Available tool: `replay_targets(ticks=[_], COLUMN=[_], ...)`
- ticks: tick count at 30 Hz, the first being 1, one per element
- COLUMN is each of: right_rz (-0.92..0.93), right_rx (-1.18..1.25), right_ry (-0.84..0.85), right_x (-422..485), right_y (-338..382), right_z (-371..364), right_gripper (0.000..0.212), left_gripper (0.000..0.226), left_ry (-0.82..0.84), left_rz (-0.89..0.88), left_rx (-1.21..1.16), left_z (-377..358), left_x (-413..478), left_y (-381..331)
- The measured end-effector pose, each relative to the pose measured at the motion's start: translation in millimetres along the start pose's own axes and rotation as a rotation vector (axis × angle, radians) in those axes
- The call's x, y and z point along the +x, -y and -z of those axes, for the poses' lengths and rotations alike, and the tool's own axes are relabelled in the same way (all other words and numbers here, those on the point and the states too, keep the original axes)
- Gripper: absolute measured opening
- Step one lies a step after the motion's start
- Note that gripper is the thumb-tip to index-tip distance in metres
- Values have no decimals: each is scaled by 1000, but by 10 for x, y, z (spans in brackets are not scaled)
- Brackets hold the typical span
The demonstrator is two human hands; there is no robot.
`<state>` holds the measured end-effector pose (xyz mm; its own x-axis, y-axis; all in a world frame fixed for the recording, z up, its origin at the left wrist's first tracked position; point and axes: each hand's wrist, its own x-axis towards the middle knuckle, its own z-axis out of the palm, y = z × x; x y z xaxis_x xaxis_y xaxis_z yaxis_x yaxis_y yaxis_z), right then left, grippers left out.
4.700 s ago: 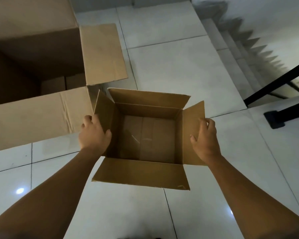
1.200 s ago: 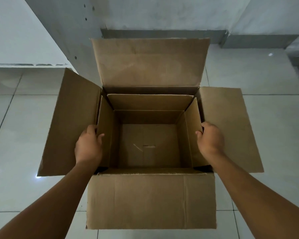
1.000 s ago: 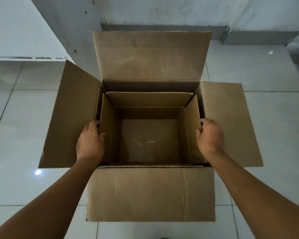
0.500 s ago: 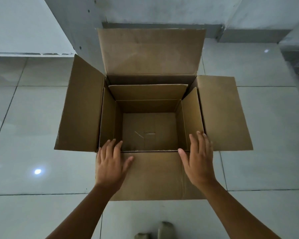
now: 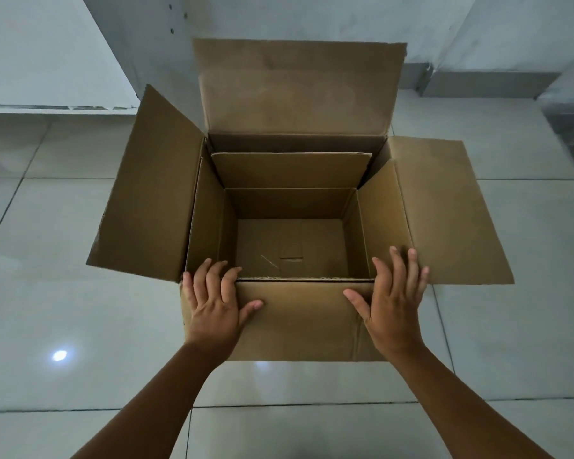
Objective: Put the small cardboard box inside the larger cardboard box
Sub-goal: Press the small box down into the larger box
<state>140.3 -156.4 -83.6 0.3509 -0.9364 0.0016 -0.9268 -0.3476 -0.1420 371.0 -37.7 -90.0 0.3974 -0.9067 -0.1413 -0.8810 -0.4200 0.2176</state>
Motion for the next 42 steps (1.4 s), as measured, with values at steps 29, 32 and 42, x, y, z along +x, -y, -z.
replay_targets(ticks=[29,32,42], right_rz=[227,232,215], right_rx=[36,27,68], right_ry=[132,122,75], right_x=[2789,3020,3787], right_y=[310,396,818], right_z=[-134,-146,-247], right_gripper=[71,71,70], left_gripper=[67,67,69], left_ry=[1,35,31], left_rz=[168,180,154], left_rx=[164,192,217], left_z=[388,472,721], left_x=[2573,2784,3671], left_y=[208,237,591])
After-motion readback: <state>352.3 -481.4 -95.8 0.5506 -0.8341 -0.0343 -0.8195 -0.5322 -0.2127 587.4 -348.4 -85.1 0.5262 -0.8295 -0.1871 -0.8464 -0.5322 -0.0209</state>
